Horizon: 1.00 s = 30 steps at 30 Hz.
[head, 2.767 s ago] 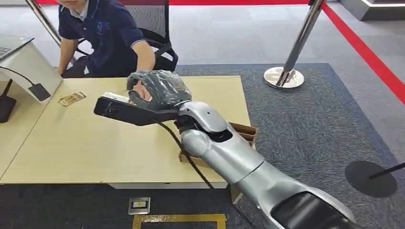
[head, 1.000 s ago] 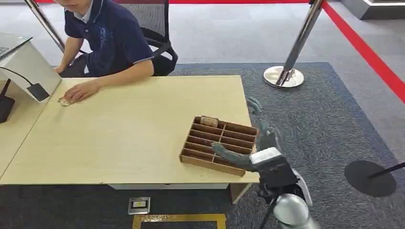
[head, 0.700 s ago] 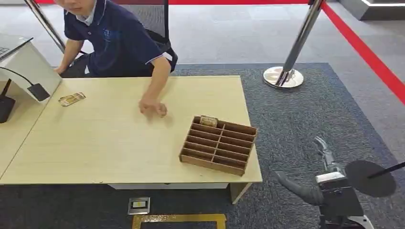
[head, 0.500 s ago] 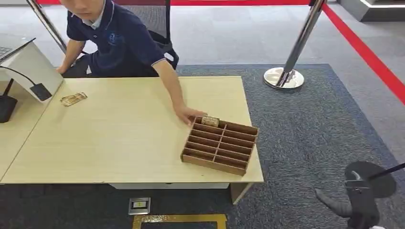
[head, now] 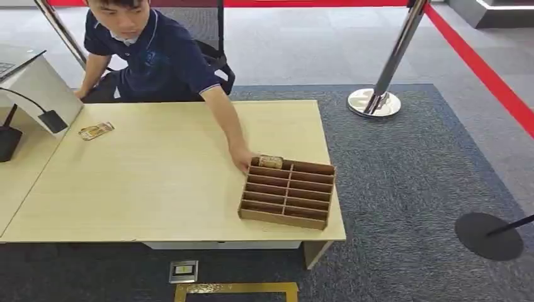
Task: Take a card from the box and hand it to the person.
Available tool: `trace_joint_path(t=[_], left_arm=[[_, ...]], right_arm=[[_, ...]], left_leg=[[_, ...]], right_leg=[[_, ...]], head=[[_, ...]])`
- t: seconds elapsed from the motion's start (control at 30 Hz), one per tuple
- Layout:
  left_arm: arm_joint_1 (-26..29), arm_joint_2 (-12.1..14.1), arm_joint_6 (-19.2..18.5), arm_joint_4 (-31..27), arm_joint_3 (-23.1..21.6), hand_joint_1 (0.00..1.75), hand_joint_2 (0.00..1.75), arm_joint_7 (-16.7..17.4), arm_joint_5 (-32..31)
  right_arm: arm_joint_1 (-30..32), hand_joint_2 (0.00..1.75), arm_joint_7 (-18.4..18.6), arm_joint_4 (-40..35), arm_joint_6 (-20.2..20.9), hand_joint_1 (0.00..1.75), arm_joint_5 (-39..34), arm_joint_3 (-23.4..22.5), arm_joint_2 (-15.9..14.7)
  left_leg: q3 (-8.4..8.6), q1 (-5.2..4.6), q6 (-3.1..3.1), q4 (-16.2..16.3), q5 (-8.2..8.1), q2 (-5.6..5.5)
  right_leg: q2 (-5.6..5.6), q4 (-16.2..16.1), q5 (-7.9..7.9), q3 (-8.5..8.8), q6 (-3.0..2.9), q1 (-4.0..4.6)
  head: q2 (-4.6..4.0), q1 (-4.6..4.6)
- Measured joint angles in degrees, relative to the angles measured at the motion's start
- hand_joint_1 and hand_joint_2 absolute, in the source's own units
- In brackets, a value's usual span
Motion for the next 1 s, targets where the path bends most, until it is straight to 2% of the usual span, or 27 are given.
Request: trace_joint_path(t=[0.33, 0.37, 0.53, 0.57, 0.7, 0.8, 0.83, 0.87, 1.0], left_arm=[[-0.1, 0.3, -1.4, 0.0, -0.2, 0.00, 0.00, 0.0, -1.1], [-0.1, 0.3, -1.4, 0.0, -0.2, 0.00, 1.75, 0.0, -1.2], [-0.2, 0.3, -1.3, 0.0, -0.2, 0.00, 1.75, 0.3, -1.4], [-0.2, 0.3, -1.3, 0.0, -0.2, 0.00, 1.75, 0.7, -1.6], [-0.1, 0.6, -1.3, 0.0, -0.9, 0.00, 1.75, 1.0, -1.6], [0.5, 1.1, -1.3, -0.1, -4.0, 0.00, 1.75, 1.0, 1.2], [0.7, 1.3, -1.4, -0.2, -4.9, 0.00, 0.00, 1.0, 2.4], [0.8, 1.5, -1.4, -0.3, -6.2, 0.00, 0.00, 1.0, 3.7], [1.8, 2.2, -1.7, -0.9, -10.9, 0.00, 0.00, 1.0, 9.2]], right_arm=[[-1.2, 1.75, -0.4, 3.2, 0.7, 0.00, 1.2, 0.2, 0.8], [-1.3, 0.00, -0.4, 3.3, 0.8, 0.00, 1.4, 0.2, 0.8], [-1.4, 0.00, -0.3, 3.8, 0.8, 0.00, 1.6, 0.2, 0.9], [-1.4, 1.75, -0.2, 3.9, 0.9, 0.00, 1.7, 0.2, 0.9], [-1.3, 1.75, -1.0, 4.0, 2.0, 0.00, 2.1, 1.0, 0.9], [-1.0, 1.75, -1.8, 4.0, 2.6, 0.00, 0.5, 3.4, 0.5], [-0.8, 1.75, -2.0, 3.9, 2.7, 0.00, -0.3, 4.2, 0.3], [-0.7, 0.00, -2.2, 3.9, 2.8, 0.00, -1.1, 5.0, 0.2], [0.2, 0.00, -3.0, 3.5, 2.9, 0.00, -4.8, 8.6, -0.7]], left_leg=[[0.00, -0.06, 0.01, 0.0, 0.00, 0.00], [0.00, -0.06, 0.01, 0.0, 0.00, 0.00], [0.01, -0.05, 0.01, 0.0, 0.00, 0.00], [0.01, -0.05, 0.01, 0.0, 0.00, 0.00], [0.01, -0.05, 0.00, 0.0, 0.00, 0.00], [0.01, -0.05, 0.01, 0.0, 0.01, 0.00], [0.01, -0.05, 0.01, 0.0, 0.00, 0.00], [0.01, -0.05, 0.01, 0.0, 0.00, 0.00], [-0.01, -0.06, 0.00, 0.0, 0.00, 0.00]], right_leg=[[0.00, 0.0, 0.03, 0.01, 0.03, -0.01], [0.00, 0.0, 0.03, 0.01, 0.03, -0.02], [0.00, 0.0, 0.03, 0.00, 0.03, -0.02], [0.00, 0.0, 0.03, 0.01, 0.03, -0.02], [0.00, 0.0, 0.03, 0.01, 0.02, -0.02], [0.00, 0.0, 0.03, 0.00, 0.02, -0.01], [0.00, 0.0, 0.03, 0.00, 0.02, -0.01], [0.00, 0.0, 0.03, 0.00, 0.02, -0.01], [0.00, 0.0, 0.03, -0.01, 0.02, -0.02]], head=[[0.00, 0.00], [0.00, 0.00], [0.00, 0.00], [0.00, 0.00], [0.00, 0.00], [0.00, 0.00], [0.00, 0.00], [0.00, 0.00], [0.00, -0.02]])
